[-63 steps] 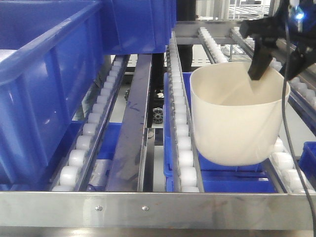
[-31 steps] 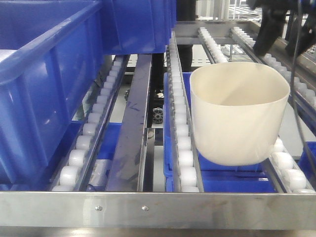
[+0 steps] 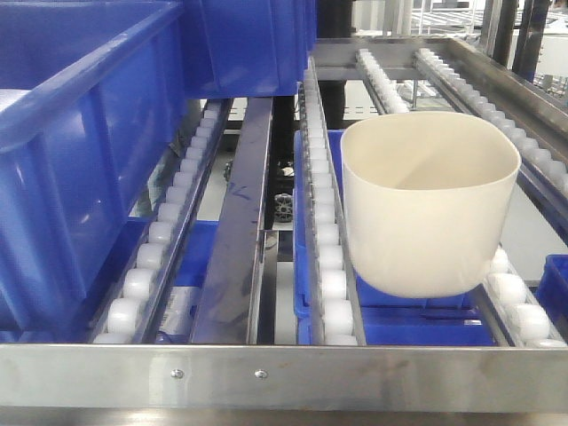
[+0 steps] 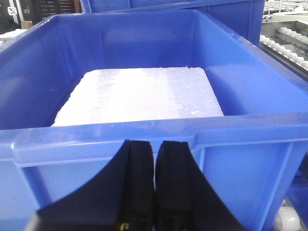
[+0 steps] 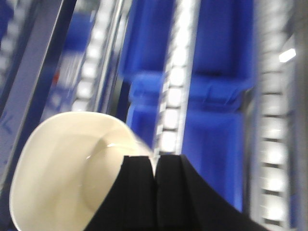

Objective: Move white bin to right shelf second layer

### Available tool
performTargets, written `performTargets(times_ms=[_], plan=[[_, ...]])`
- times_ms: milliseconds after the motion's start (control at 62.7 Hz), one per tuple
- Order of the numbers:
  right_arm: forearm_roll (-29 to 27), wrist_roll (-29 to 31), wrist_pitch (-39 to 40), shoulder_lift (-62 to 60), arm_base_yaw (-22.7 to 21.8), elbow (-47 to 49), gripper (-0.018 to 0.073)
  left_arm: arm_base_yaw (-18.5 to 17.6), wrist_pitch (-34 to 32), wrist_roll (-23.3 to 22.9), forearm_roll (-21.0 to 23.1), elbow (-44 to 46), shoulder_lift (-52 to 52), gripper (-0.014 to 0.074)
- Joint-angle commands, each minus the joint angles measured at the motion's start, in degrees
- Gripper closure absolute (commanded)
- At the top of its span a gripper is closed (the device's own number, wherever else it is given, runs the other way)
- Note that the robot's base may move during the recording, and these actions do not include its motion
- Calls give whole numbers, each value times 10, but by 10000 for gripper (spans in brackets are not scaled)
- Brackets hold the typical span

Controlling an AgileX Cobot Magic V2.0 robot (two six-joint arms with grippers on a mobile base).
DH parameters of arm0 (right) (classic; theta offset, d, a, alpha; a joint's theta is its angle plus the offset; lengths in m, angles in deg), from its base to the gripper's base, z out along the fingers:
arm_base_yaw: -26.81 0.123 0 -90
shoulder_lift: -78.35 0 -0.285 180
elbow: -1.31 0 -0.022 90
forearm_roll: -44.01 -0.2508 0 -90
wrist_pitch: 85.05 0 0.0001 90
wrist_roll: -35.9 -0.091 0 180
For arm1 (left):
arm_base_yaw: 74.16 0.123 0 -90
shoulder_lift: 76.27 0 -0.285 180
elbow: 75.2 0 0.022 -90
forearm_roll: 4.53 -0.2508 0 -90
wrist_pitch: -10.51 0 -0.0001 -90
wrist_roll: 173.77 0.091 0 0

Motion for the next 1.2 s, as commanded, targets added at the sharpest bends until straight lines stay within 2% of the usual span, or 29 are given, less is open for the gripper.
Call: performTargets(times_ms=[0, 287, 447, 1180], plan=[[3, 2, 88, -70, -10, -36, 511, -3, -49, -1, 3, -21, -8, 512], [4, 2, 221, -250, -36, -188, 511, -3, -49, -1, 3, -21, -8, 512], [4, 2, 262, -291, -36, -230, 511, -3, -49, -1, 3, -21, -8, 512], [5, 2, 249, -315, -38, -240, 510, -3, -49, -1, 3, -21, -8, 512]])
